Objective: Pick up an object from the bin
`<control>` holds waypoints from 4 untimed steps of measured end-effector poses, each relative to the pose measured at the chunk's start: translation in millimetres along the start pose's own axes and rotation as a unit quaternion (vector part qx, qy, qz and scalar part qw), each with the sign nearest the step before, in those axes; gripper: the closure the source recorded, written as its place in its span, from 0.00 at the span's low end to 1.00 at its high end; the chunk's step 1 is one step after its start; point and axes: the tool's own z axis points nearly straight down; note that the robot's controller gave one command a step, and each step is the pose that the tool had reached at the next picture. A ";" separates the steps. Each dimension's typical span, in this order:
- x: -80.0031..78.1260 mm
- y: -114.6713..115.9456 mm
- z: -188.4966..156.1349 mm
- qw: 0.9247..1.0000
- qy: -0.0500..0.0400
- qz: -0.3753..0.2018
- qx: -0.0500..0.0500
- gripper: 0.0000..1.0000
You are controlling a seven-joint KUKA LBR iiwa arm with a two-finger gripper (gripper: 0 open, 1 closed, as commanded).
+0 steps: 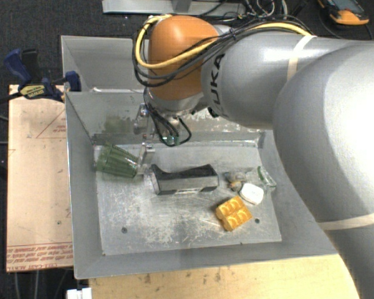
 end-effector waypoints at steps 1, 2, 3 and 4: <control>-2.0 -0.7 -5.5 1.000 -0.004 0.001 -0.001 0.00; 6.4 26.2 55.5 1.000 -0.007 0.002 -0.001 0.00; 8.3 31.0 74.9 1.000 -0.005 0.029 -0.001 0.00; 5.5 27.0 52.7 0.999 -0.005 0.043 -0.001 0.00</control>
Offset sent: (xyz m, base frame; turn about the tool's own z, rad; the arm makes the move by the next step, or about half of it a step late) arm -0.0129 0.0361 -0.0828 0.0065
